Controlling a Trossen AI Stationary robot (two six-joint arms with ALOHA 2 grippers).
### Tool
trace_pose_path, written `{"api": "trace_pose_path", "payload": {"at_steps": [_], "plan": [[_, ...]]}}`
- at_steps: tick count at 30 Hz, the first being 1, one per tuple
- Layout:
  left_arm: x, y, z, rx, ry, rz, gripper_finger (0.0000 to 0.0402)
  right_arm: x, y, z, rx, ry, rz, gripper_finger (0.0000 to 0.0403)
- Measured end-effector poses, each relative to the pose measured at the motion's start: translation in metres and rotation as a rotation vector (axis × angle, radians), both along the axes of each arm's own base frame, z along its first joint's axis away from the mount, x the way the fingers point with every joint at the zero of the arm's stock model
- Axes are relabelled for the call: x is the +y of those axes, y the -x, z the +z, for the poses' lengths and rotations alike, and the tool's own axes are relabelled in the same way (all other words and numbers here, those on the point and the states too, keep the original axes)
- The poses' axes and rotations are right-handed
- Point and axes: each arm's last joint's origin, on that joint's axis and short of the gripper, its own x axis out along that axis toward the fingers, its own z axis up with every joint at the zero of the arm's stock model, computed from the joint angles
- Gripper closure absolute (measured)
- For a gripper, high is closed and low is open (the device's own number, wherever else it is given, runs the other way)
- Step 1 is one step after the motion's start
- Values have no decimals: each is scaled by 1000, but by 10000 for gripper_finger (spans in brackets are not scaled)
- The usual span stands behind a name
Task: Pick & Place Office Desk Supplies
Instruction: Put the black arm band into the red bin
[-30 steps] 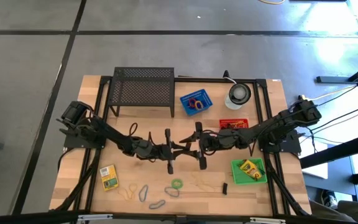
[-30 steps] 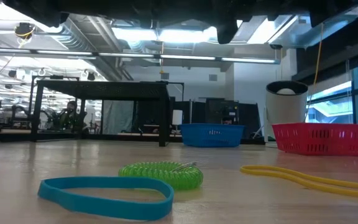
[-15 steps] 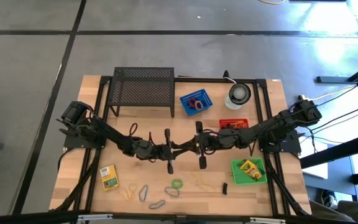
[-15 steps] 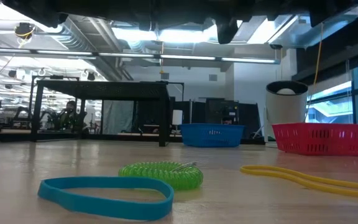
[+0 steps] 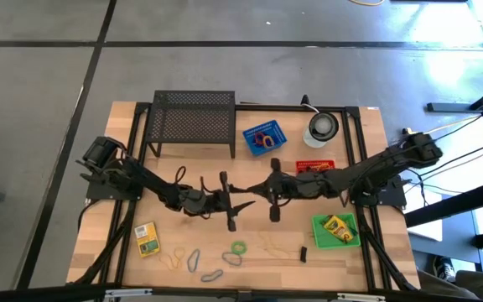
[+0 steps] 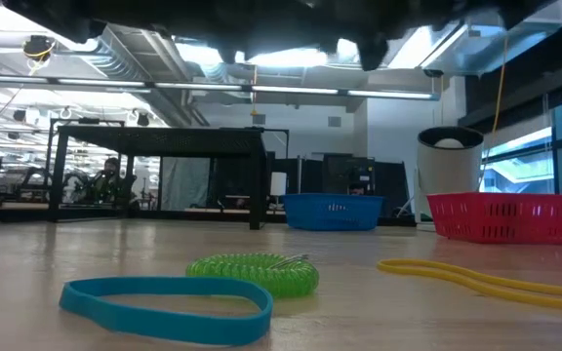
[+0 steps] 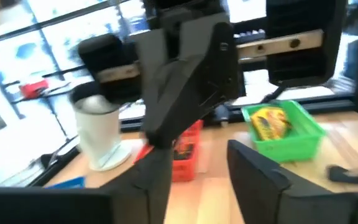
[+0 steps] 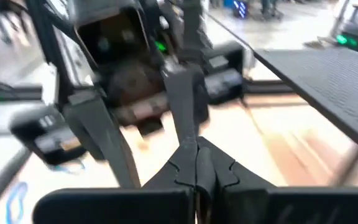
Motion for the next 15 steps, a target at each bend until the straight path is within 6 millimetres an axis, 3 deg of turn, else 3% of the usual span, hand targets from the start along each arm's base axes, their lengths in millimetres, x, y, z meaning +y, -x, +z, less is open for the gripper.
{"api": "trace_pose_path", "payload": {"at_steps": [7, 15], "plan": [[5, 2, -7, 50, 58, 146, 216, -18, 52, 19, 247, -53, -148, 400], [5, 1, -8, 46, 76, 145, 215, -39, 105, -6, 653, -139, -521, 399]]}}
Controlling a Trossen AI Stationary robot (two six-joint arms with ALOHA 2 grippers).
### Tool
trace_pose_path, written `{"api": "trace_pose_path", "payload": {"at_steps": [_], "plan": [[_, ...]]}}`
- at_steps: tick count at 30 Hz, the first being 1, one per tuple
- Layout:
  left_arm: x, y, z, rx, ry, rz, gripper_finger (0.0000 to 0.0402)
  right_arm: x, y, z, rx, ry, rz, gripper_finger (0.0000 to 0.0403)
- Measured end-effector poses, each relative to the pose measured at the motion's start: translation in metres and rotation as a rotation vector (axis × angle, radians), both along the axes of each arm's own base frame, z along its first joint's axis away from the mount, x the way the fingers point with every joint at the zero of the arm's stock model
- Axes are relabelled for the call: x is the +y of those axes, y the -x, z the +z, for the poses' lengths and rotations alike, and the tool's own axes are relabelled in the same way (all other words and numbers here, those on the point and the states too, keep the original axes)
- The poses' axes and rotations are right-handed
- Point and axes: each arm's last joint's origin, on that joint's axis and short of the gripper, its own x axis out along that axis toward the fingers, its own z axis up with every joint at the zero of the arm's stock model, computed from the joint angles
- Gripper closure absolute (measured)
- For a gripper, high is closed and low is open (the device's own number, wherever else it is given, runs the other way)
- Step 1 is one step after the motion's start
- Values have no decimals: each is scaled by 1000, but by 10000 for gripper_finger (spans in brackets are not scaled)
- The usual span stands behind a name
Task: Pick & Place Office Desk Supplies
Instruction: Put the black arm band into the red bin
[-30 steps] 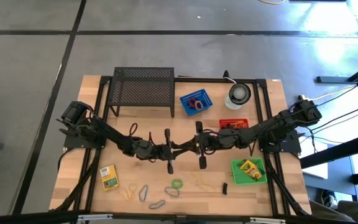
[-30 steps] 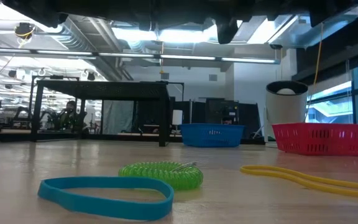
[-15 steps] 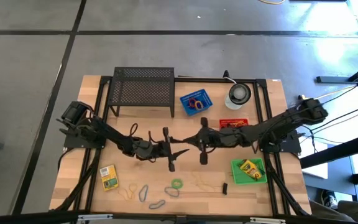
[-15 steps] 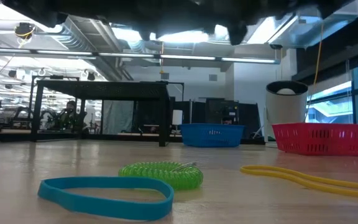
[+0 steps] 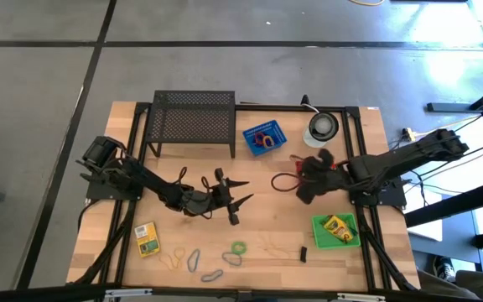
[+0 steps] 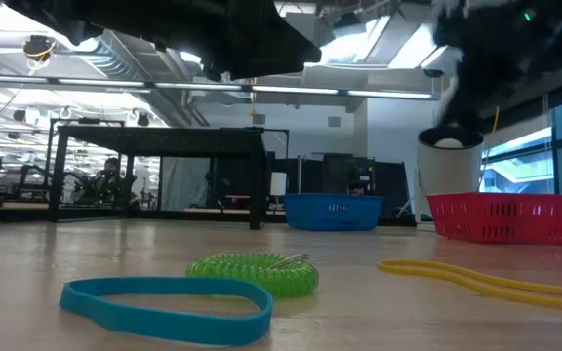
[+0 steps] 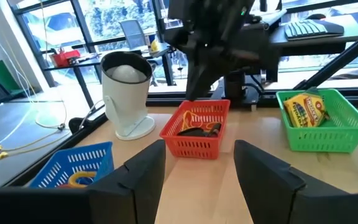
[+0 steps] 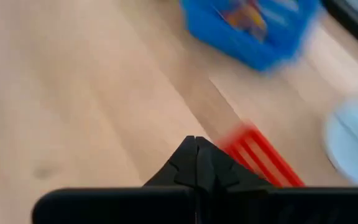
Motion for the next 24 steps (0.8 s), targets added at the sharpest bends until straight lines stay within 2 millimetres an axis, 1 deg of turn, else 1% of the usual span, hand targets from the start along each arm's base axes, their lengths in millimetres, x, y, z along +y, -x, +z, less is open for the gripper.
{"api": "trace_pose_path", "payload": {"at_steps": [3, 6, 18, 21, 24], "plan": [[0, 0, 0, 1, -1, -2, 215, -3, 8, -11, 110, -13, -128, 399], [0, 0, 0, 1, -1, -4, 215, -3, 7, -20, 153, 16, -196, 399], [-1, 0, -1, 7, -4, -9, 215, 2, -12, -56, 325, 110, -208, 398], [-1, 0, -1, 7, -4, -9, 215, 2, -14, -64, 360, 127, -209, 397], [-1, 0, -1, 7, -4, -9, 215, 3, -16, -68, 370, 134, -225, 387]]}}
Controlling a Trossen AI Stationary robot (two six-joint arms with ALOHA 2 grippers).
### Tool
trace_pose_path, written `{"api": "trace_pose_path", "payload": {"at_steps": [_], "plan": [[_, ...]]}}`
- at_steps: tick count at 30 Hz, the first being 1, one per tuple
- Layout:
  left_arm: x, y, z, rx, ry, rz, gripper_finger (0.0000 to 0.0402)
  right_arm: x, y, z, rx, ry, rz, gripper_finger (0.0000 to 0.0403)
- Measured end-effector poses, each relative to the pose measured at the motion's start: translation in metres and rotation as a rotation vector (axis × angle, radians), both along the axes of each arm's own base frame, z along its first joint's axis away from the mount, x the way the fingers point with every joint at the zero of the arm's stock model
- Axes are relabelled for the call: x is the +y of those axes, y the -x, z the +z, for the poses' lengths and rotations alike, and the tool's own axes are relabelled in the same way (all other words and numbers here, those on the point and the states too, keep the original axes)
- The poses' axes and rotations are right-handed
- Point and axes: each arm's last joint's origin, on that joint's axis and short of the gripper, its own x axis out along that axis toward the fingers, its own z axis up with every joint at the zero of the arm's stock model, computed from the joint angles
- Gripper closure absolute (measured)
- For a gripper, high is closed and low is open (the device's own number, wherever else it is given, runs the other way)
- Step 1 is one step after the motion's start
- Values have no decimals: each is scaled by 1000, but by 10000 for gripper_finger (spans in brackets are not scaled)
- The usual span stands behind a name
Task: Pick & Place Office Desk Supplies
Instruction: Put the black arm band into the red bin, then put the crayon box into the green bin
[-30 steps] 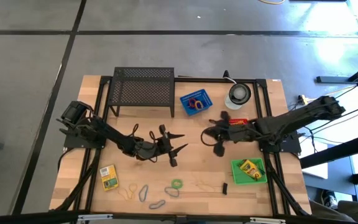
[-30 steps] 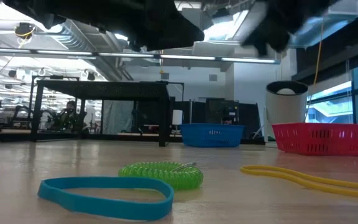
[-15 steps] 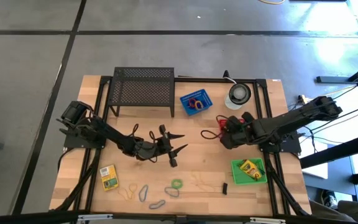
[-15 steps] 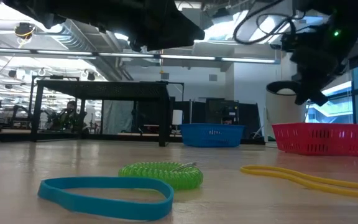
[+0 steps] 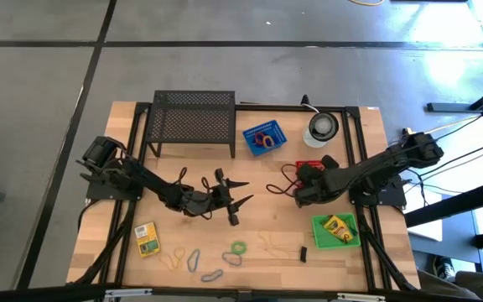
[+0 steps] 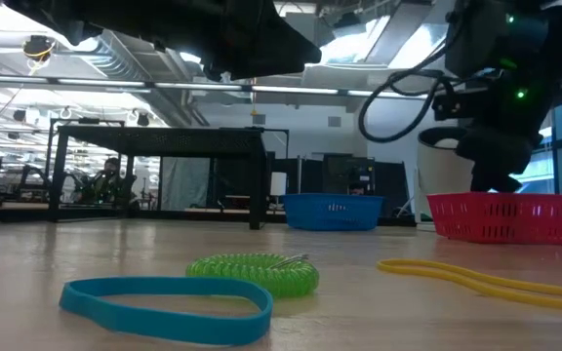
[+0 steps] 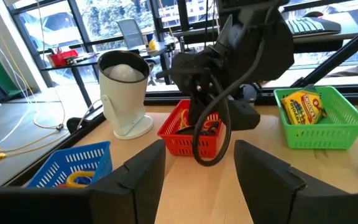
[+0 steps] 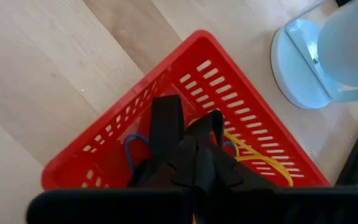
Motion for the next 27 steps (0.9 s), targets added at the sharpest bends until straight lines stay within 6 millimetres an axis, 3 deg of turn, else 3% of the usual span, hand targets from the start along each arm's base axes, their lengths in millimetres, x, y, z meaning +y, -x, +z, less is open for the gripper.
{"api": "trace_pose_path", "payload": {"at_steps": [5, 18, 22, 27], "plan": [[0, 0, 0, 0, 0, 0, 215, 0, 0, -1, 1, 1, -5, 337], [1, 0, 0, -35, 84, 9, 215, 0, 0, 0, 0, -12, -5, 151], [6, -1, 1, -13, 137, -48, 215, 1, 1, 10, -15, -48, 15, 132], [17, 11, 13, 76, 275, -85, 215, 1, 0, 36, -92, -73, 66, 138]]}}
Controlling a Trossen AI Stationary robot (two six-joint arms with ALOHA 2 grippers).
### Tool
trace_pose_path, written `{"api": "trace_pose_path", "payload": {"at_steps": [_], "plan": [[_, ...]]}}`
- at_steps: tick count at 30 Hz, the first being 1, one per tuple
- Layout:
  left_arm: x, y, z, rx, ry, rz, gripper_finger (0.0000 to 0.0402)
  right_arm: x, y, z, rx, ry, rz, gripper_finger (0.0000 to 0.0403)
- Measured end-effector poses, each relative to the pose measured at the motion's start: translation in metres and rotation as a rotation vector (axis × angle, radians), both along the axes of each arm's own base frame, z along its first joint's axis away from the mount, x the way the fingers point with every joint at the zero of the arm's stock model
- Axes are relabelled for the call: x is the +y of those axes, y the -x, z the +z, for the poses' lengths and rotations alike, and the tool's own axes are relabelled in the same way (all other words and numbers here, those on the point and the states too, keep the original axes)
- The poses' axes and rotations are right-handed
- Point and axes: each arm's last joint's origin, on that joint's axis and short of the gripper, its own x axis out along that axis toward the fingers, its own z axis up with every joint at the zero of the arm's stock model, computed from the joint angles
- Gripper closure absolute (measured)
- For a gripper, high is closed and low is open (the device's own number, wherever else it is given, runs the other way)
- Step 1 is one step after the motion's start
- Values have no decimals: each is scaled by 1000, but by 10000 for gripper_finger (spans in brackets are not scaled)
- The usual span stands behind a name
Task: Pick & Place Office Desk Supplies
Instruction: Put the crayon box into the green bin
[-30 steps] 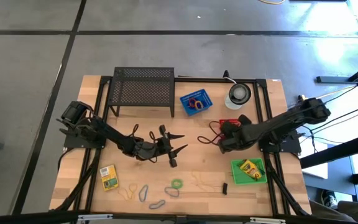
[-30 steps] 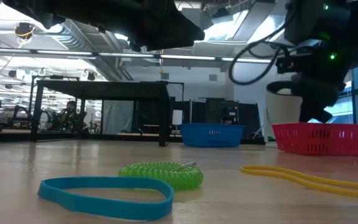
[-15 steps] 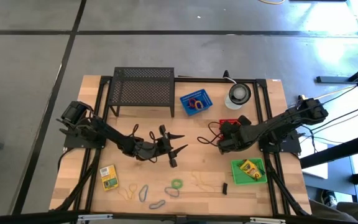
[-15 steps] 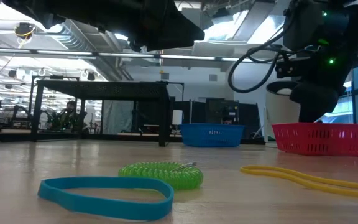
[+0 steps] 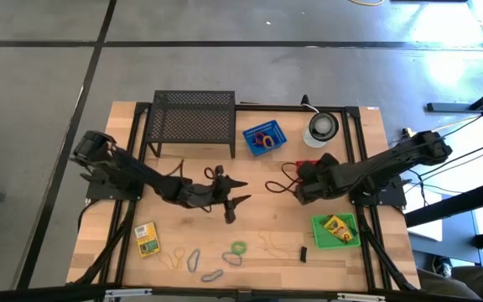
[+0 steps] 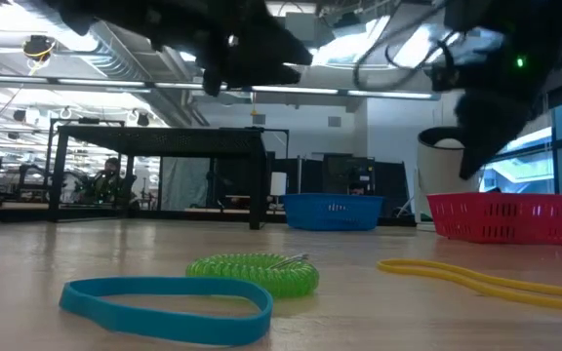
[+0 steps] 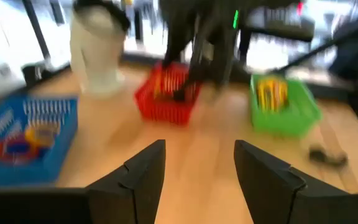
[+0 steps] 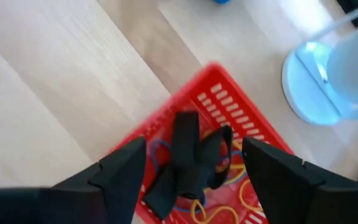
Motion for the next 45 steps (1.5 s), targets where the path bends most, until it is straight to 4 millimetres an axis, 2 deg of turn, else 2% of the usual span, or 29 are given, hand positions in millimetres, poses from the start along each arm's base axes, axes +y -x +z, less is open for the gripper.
{"api": "trace_pose_path", "payload": {"at_steps": [7, 11, 16, 19, 27, 36, 45], "plan": [[-8, 47, 15, 323, 207, -247, 215, -1, 5, 19, -91, -28, 7, 152], [-23, 80, 25, 492, 437, -377, 215, -2, 5, 20, -96, -29, 11, 155], [-56, 117, 20, 693, 589, -373, 215, -2, 5, 21, -78, -7, 53, 156], [-73, 132, 13, 755, 630, -307, 215, -2, 5, 21, -66, 30, 84, 156], [-103, 154, 0, 837, 784, -181, 216, -5, 1, 24, -126, 128, 66, 156], [-128, 172, -21, 1005, 964, -17, 242, -15, -12, 27, -170, 173, 103, 156], [-138, 175, -48, 1144, 905, 54, 248, -25, -18, 28, -185, 135, 111, 156]]}}
